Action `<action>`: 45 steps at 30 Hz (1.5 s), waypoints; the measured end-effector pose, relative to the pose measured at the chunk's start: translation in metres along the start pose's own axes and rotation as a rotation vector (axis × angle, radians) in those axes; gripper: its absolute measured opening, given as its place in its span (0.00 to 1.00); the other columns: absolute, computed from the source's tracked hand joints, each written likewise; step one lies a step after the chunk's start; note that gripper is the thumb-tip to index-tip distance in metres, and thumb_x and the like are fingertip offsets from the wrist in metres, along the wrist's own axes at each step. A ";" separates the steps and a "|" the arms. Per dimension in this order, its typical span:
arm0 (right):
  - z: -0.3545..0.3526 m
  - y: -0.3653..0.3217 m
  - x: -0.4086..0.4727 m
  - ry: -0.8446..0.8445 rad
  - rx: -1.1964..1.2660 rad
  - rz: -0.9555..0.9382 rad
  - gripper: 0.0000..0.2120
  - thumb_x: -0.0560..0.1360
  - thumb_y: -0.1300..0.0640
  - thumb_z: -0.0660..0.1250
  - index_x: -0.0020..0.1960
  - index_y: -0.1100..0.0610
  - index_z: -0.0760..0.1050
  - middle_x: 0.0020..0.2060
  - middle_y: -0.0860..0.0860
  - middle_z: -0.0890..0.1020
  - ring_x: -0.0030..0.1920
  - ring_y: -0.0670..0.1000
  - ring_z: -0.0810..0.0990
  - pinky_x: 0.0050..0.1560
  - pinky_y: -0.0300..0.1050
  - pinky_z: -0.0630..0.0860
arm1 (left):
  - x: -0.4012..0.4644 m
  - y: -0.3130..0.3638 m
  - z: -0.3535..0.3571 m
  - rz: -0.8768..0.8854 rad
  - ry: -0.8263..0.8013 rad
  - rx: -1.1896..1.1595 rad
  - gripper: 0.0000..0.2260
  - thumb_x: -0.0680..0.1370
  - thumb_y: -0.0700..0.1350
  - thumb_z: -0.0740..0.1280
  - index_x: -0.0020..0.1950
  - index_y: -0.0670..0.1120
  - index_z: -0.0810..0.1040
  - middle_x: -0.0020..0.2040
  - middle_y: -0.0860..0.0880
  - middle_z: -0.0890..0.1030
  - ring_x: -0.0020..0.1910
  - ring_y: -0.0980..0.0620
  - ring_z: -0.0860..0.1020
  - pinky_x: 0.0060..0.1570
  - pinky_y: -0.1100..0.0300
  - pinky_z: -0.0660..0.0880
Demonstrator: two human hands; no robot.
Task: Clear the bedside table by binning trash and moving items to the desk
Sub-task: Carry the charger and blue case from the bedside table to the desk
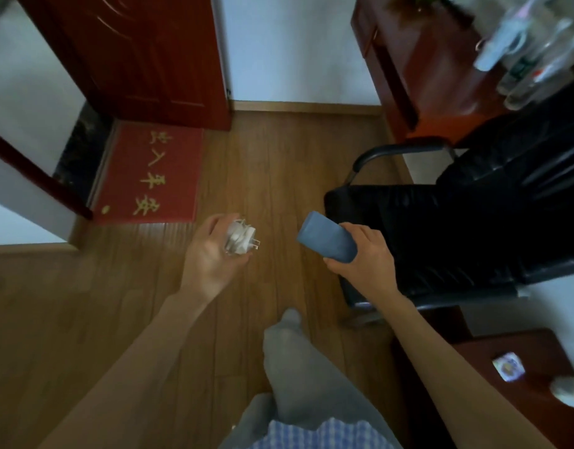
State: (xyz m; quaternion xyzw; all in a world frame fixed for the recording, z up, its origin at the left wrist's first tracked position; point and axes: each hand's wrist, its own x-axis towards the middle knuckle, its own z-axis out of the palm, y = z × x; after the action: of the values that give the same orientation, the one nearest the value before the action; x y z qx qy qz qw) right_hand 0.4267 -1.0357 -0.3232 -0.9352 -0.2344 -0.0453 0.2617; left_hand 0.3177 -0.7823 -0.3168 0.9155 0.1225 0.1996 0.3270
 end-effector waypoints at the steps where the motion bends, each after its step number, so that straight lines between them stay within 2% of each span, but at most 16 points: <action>1: 0.001 0.000 0.014 0.000 0.002 -0.006 0.33 0.62 0.49 0.77 0.63 0.58 0.73 0.54 0.53 0.80 0.55 0.54 0.75 0.50 0.45 0.72 | 0.014 -0.002 0.001 0.006 -0.006 0.003 0.27 0.65 0.43 0.77 0.62 0.44 0.75 0.56 0.43 0.77 0.49 0.47 0.78 0.45 0.54 0.78; 5: 0.011 0.007 0.078 0.010 0.016 -0.025 0.32 0.62 0.49 0.78 0.63 0.59 0.73 0.54 0.53 0.80 0.55 0.54 0.75 0.50 0.42 0.69 | 0.077 -0.013 0.009 -0.001 -0.013 -0.002 0.27 0.66 0.45 0.77 0.63 0.45 0.74 0.58 0.45 0.76 0.52 0.48 0.78 0.47 0.54 0.78; 12: 0.012 0.029 0.203 0.058 0.046 0.036 0.33 0.62 0.50 0.78 0.63 0.58 0.73 0.55 0.53 0.79 0.57 0.53 0.74 0.53 0.46 0.71 | 0.219 -0.016 0.032 -0.007 -0.023 -0.017 0.29 0.65 0.44 0.78 0.63 0.48 0.73 0.58 0.48 0.75 0.53 0.49 0.77 0.49 0.53 0.78; 15: 0.004 0.043 0.257 0.070 0.025 0.080 0.34 0.62 0.48 0.78 0.64 0.57 0.71 0.56 0.51 0.78 0.58 0.52 0.73 0.51 0.42 0.68 | 0.280 -0.009 0.046 -0.007 -0.019 -0.035 0.29 0.64 0.44 0.78 0.64 0.48 0.73 0.59 0.48 0.75 0.53 0.49 0.77 0.47 0.55 0.77; 18: -0.003 0.060 0.304 0.098 0.020 0.118 0.35 0.61 0.48 0.78 0.64 0.55 0.71 0.56 0.50 0.78 0.58 0.51 0.73 0.50 0.44 0.72 | 0.330 -0.003 0.060 0.014 -0.022 -0.059 0.29 0.64 0.45 0.78 0.63 0.49 0.74 0.58 0.49 0.75 0.52 0.50 0.76 0.46 0.53 0.78; 25: -0.005 0.085 0.387 0.145 0.013 0.171 0.34 0.60 0.51 0.79 0.64 0.55 0.72 0.55 0.51 0.79 0.56 0.51 0.74 0.50 0.49 0.76 | 0.433 -0.009 0.092 0.020 -0.114 -0.068 0.30 0.64 0.46 0.78 0.64 0.50 0.72 0.60 0.50 0.73 0.54 0.52 0.74 0.46 0.62 0.68; 30: 0.011 0.099 0.453 0.192 0.028 0.263 0.34 0.61 0.49 0.79 0.64 0.54 0.72 0.55 0.50 0.78 0.57 0.51 0.73 0.50 0.49 0.76 | 0.521 -0.024 0.119 0.058 -0.216 -0.091 0.30 0.65 0.45 0.78 0.65 0.47 0.72 0.61 0.48 0.73 0.53 0.54 0.72 0.41 0.75 0.63; 33: 0.021 0.104 0.494 0.212 0.001 0.346 0.35 0.62 0.47 0.78 0.65 0.53 0.71 0.56 0.50 0.77 0.57 0.50 0.72 0.50 0.49 0.76 | 0.585 -0.036 0.135 0.092 -0.280 -0.112 0.31 0.65 0.45 0.78 0.65 0.48 0.72 0.62 0.47 0.73 0.56 0.51 0.73 0.44 0.72 0.64; 35: 0.024 0.105 0.522 0.218 -0.021 0.403 0.35 0.63 0.45 0.77 0.66 0.53 0.69 0.57 0.49 0.77 0.58 0.50 0.71 0.51 0.48 0.75 | 0.629 -0.040 0.143 0.127 -0.313 -0.107 0.32 0.64 0.46 0.79 0.65 0.49 0.72 0.62 0.47 0.74 0.58 0.49 0.74 0.48 0.66 0.66; 38: 0.025 0.105 0.557 0.259 -0.036 0.497 0.35 0.63 0.42 0.75 0.66 0.52 0.69 0.58 0.48 0.77 0.59 0.49 0.72 0.51 0.48 0.74 | 0.690 -0.040 0.156 0.205 -0.366 -0.100 0.32 0.64 0.47 0.79 0.65 0.50 0.72 0.62 0.48 0.73 0.57 0.51 0.73 0.47 0.65 0.66; 42: 0.029 0.107 0.593 0.359 -0.024 0.537 0.36 0.61 0.38 0.72 0.63 0.55 0.73 0.55 0.52 0.79 0.57 0.53 0.75 0.48 0.55 0.77 | 0.754 -0.037 0.177 0.273 -0.417 -0.131 0.31 0.65 0.49 0.78 0.66 0.51 0.70 0.61 0.48 0.72 0.56 0.49 0.74 0.50 0.60 0.73; 45: 0.033 0.119 0.615 0.370 -0.053 0.587 0.36 0.60 0.38 0.72 0.63 0.56 0.73 0.53 0.52 0.80 0.56 0.54 0.75 0.48 0.57 0.78 | 0.789 -0.037 0.200 0.314 -0.472 -0.116 0.32 0.66 0.50 0.77 0.67 0.50 0.69 0.62 0.48 0.72 0.55 0.52 0.72 0.49 0.62 0.72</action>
State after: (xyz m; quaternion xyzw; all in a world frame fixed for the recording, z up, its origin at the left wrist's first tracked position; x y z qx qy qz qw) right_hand 1.0251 -0.8533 -0.2800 -0.9452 0.0972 -0.1427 0.2772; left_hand 1.1053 -0.5842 -0.2568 0.9241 -0.1117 0.0359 0.3636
